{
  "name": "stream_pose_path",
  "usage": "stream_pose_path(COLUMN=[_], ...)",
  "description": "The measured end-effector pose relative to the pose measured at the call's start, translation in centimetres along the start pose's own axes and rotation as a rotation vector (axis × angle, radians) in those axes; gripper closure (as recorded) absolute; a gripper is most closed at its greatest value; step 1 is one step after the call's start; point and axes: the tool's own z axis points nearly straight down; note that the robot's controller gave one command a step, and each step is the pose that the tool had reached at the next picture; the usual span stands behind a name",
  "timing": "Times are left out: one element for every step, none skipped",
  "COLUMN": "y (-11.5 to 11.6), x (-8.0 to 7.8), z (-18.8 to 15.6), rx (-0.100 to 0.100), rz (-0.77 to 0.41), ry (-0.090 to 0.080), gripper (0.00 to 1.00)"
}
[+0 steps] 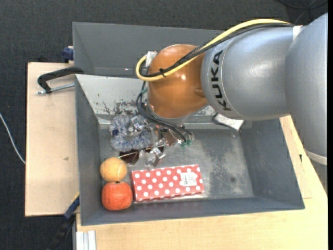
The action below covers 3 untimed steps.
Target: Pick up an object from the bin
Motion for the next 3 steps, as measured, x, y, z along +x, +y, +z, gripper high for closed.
stream_pose_path(y=[-0.4,-0.4,-2.0], x=[-0.8,-0.8,-2.2], z=[6.8,6.8,-6.9], rx=[0.001,0.001,-0.001], rz=[-0.070,-0.070,-0.039], ry=[-0.002,-0.001,0.001], gripper=[1.00,1.00,1.00])
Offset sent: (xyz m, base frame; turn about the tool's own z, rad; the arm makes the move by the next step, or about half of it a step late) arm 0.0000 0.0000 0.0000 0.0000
